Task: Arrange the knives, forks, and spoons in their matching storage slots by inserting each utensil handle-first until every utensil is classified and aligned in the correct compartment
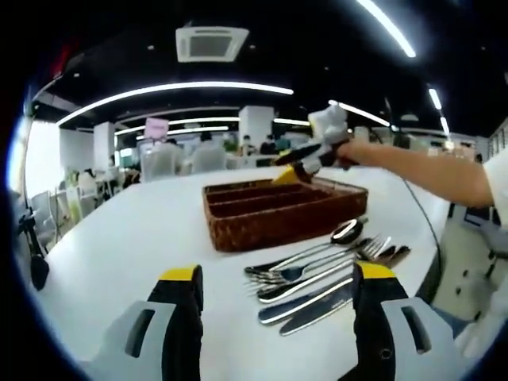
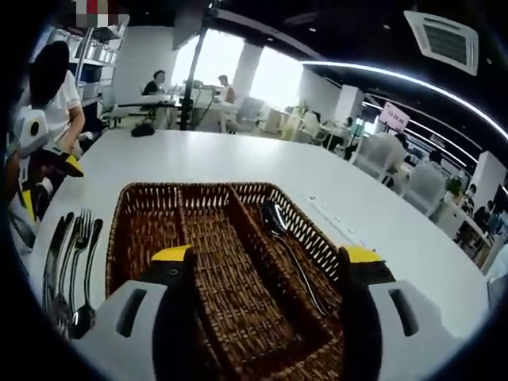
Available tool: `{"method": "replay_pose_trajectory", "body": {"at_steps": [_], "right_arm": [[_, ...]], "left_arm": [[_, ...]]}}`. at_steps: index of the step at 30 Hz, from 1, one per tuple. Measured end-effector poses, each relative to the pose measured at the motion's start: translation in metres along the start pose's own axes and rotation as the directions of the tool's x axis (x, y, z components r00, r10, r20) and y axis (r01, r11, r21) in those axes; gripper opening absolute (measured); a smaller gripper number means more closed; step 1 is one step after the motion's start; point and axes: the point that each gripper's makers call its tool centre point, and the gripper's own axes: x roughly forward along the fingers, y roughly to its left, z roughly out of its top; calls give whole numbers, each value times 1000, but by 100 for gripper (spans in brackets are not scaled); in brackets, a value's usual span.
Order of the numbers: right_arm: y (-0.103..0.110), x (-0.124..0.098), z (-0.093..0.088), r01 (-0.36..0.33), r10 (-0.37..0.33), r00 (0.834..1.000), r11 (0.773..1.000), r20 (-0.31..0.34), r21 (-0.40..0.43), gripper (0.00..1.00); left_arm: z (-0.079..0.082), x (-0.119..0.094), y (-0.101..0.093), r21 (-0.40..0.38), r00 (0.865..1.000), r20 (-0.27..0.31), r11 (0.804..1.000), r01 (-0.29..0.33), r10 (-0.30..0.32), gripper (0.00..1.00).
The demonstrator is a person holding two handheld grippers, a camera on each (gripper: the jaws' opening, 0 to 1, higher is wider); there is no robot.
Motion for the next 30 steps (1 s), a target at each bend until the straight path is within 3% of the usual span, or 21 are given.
{"method": "replay_pose_trajectory", "body": {"at_steps": [11, 30], "right_arm": [[14, -15, -1, 17, -17, 999, 1000, 28, 20, 81], [20, -38, -4, 44, -47, 996, 998, 77, 43, 81]], "left_arm": [[1, -2, -4, 8, 1000, -1, 1000, 6, -6, 77], [1, 1, -12, 12, 1000, -5, 1000, 23, -23, 77]]}}
